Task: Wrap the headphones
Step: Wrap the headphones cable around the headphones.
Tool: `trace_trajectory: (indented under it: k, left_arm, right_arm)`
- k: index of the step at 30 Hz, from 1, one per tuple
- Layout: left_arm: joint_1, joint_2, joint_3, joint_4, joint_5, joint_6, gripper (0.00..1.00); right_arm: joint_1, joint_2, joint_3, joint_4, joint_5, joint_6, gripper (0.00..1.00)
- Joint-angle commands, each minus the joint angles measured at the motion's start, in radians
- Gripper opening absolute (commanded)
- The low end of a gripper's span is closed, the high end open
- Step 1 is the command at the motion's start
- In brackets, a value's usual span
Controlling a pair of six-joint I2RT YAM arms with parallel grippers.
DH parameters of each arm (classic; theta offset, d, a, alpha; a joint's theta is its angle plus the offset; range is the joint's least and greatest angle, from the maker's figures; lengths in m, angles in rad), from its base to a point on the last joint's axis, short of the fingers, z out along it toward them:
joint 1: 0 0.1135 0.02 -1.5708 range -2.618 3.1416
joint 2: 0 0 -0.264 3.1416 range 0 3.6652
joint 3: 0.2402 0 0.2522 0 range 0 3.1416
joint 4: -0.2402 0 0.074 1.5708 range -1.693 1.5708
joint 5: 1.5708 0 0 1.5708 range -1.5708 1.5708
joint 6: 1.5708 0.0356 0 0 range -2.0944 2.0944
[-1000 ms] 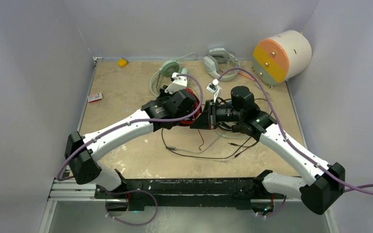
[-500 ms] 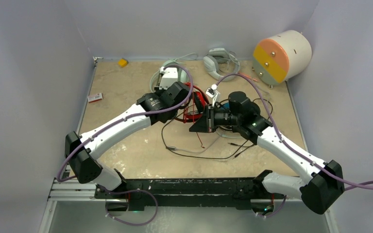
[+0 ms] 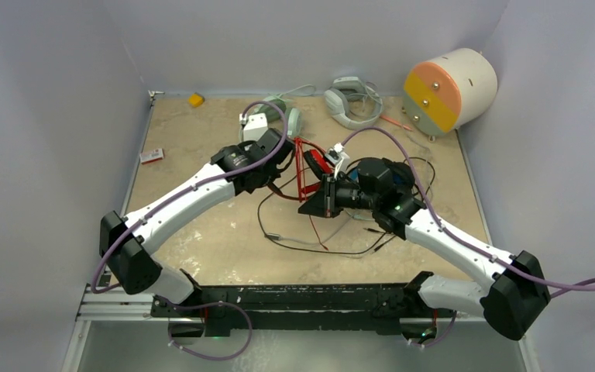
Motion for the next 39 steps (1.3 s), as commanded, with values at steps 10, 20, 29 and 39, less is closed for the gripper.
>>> trace_trajectory:
  k: [10,20,29,39]
  left_arm:
    - [0.086,-0.088,-0.064,0.169,0.114,-0.153,0.00]
    - [0.093,-0.070,-0.067,0.155,0.098,-0.180,0.00]
    - [0.112,-0.072,-0.067,0.148,0.100,-0.165,0.00]
    - [0.182,-0.113,-0.044,0.154,0.148,-0.107,0.00]
  right_arm:
    - [0.091,0.003,-0.060,0.013,0.057,-0.006,0.03]
    - [0.199,0.098,0.005,0.021,0.087,-0.023,0.03]
    - [0.209,0.093,0.014,-0.001,0.100,-0.032,0.03]
    - [0.208,0.061,-0.053,-0.018,0.136,-0.037,0.08]
